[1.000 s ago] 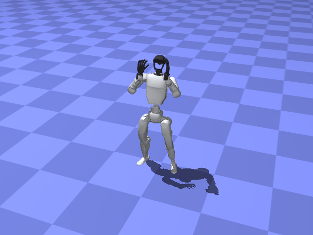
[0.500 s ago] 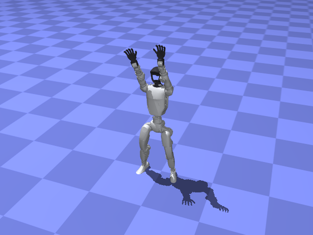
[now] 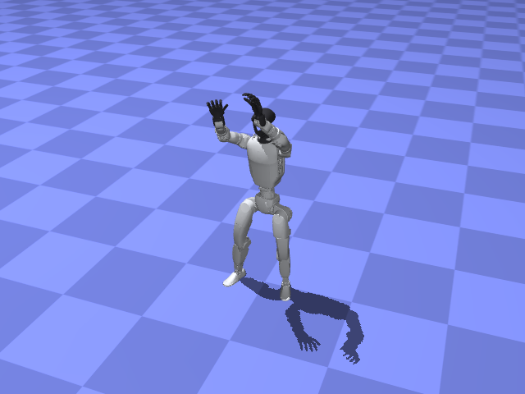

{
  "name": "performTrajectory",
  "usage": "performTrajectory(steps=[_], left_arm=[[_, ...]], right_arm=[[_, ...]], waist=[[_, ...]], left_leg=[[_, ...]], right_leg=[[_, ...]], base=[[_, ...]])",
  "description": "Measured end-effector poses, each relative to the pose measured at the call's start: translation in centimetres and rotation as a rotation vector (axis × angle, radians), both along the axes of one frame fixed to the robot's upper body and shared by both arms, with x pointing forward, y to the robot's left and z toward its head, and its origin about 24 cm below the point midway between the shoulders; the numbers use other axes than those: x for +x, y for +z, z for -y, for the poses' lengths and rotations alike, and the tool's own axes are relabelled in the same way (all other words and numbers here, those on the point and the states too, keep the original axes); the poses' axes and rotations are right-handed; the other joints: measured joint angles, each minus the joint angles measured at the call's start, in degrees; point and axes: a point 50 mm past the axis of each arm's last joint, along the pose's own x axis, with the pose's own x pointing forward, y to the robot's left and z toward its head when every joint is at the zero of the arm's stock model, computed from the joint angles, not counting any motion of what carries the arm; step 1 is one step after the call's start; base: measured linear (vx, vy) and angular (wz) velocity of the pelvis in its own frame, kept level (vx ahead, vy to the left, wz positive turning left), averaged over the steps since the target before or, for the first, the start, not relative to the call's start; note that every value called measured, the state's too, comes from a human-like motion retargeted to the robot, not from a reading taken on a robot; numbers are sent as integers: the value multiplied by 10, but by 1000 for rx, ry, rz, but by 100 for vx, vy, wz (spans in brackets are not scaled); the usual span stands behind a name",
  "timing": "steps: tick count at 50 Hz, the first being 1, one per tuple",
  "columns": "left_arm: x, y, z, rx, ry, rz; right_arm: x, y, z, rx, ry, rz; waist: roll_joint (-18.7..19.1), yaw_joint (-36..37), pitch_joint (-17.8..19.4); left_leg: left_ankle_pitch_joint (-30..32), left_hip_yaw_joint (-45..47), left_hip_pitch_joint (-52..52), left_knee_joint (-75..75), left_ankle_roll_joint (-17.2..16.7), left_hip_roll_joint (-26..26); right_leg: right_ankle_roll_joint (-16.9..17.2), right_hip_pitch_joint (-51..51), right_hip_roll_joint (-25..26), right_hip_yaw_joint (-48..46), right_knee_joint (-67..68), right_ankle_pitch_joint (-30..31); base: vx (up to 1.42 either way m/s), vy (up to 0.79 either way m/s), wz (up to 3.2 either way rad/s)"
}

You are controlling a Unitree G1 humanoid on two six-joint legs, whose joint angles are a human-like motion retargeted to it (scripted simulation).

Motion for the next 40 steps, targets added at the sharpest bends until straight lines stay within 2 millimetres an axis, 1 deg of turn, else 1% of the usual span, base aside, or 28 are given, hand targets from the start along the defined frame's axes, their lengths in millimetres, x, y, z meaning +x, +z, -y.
performTrajectory(steps=[2, 4, 5, 6, 8, 10, 13, 15, 17, 18, 19, 20, 22, 23, 25, 27, 28, 30, 32, 33, 35, 38, 40], left_arm=[[27, -31, -8, -24, -79, -77], [56, -73, -21, -58, -123, -170], [67, -94, -26, -77, -144, -211], [75, -111, -29, -92, -172, -247], [93, -153, -28, -159, -264, -337], [111, -210, -28, -293, -368, -461], [125, -293, -30, -553, -474, -623], [127, -350, -30, -753, -524, -737], [123, -402, -25, -989, -631, -848], [119, -426, -21, -1135, -705, -878], [113, -446, -17, -1301, -776, -874], [106, -465, -14, -1481, -836, -845], [90, -495, -13, -1876, -905, -661], [82, -509, -15, -1987, -889, -604], [69, -530, -23, -2247, -924, -419], [61, -544, -34, -2428, -986, -237], [59, -548, -41, -2472, -1007, -162], [56, -546, -57, -2470, -1036, -60], [55, -530, -73, -2359, -1056, -20], [55, -517, -81, -2278, -1058, -11], [53, -484, -94, -2074, -1042, -2], [47, -417, -97, -1705, -982, -13], [42, -377, -94, -1437, -880, -45]], right_arm=[[17, -32, -2, -67, 3, -44], [37, -73, -5, -132, 12, -118], [44, -92, -5, -161, 16, -156], [50, -109, -5, -168, 33, -195], [61, -146, 3, -151, 71, -294], [72, -197, 18, -68, 125, -423], [80, -279, 30, 210, 205, -607], [79, -338, 35, 440, 232, -748], [71, -393, 37, 647, 238, -892], [65, -417, 37, 736, 233, -951], [57, -437, 37, 808, 219, -995], [48, -456, 37, 872, 200, -1031], [30, -482, 37, 941, 159, -1073], [22, -492, 37, 953, 153, -1093], [9, -507, 38, 964, 162, -1145], [1, -516, 40, 978, 196, -1197], [-2, -519, 41, 994, 216, -1216], [-6, -523, 44, 1061, 255, -1235], [-6, -525, 50, 1176, 294, -1219], [-5, -525, 54, 1237, 310, -1200], [-3, -522, 64, 1331, 324, -1144], [2, -515, 81, 1387, 300, -1053], [4, -510, 90, 1404, 279, -1002]], waist=[[-10, -2, 8], [-19, -9, 6], [-24, -10, 7], [-33, -11, 17], [-45, -3, 30], [-49, 12, 24], [-56, 27, 30], [-57, 36, 35], [-55, 43, 42], [-54, 45, 45], [-52, 47, 48], [-51, 48, 50], [-49, 50, 54], [-47, 50, 55], [-45, 51, 56], [-42, 51, 55], [-39, 51, 54], [-33, 49, 51], [-25, 48, 48], [-20, 47, 46], [-12, 46, 44], [-2, 44, 42], [3, 41, 42]], left_leg=[[3, 0, -2, -4, -3, 0], [4, -2, -8, -5, -2, 2], [4, -4, -12, -5, -2, 2], [4, -6, -14, -5, -1, 2], [2, -10, -20, -4, 1, 2], [0, -14, -30, -2, 3, 2], [1, -18, -35, -3, 5, 4], [3, -22, -38, -3, 7, 5], [5, -27, -42, -4, 11, 8], [6, -30, -44, -4, 13, 9], [8, -33, -46, -5, 15, 9], [10, -36, -48, -5, 17, 10], [14, -42, -51, -7, 22, 10], [16, -45, -52, -9, 24, 11], [21, -48, -54, -12, 26, 11], [25, -51, -55, -14, 27, 12], [27, -52, -55, -16, 28, 13], [32, -53, -57, -18, 27, 14], [36, -55, -59, -21, 25, 16], [39, -57, -60, -22, 25, 18], [43, -60, -63, -24, 24, 20], [49, -66, -66, -28, 24, 24], [54, -72, -69, -32, 25, 25]], right_leg=[[-4, -4, 3, 8, 1, -12], [-13, -5, 6, 6, -2, -24], [-17, -5, 7, 3, -5, -31], [-22, -2, 7, -4, -8, -37], [-31, 3, 5, -20, -17, -48], [-38, 8, 2, -40, -29, -55], [-48, 16, 2, -60, -45, -59], [-51, 20, 3, -70, -53, -60], [-51, 23, 5, -79, -59, -59], [-51, 24, 6, -83, -61, -58], [-50, 25, 6, -87, -63, -56], [-49, 26, 7, -91, -65, -54], [-48, 27, 9, -99, -69, -48], [-48, 28, 9, -102, -70, -45], [-48, 29, 11, -107, -73, -40], [-49, 29, 12, -110, -75, -37], [-50, 29, 13, -111, -75, -36], [-50, 28, 15, -114, -76, -35], [-50, 27, 17, -116, -76, -35], [-50, 26, 19, -117, -77, -36], [-50, 25, 22, -120, -77, -37], [-48, 25, 27, -127, -79, -37], [-46, 27, 30, -134, -82, -37]], base=[[-21, -7, -11], [-18, -8, 2], [-17, -10, 9], [-16, -11, 11], [-14, -12, 14], [-10, -12, 15], [-7, -13, 12], [-5, -13, 16], [-3, -13, 22], [-2, -13, 26], [-1, -13, 28], [-1, -12, 29], [0, -12, 28], [1, -12, 24], [1, -12, 19], [1, -12, 13], [1, -11, 11], [0, -11, 9], [-1, -12, 10], [-2, -12, 11], [-2, -12, 13], [-3, -11, 20], [-4, -11, 27]])
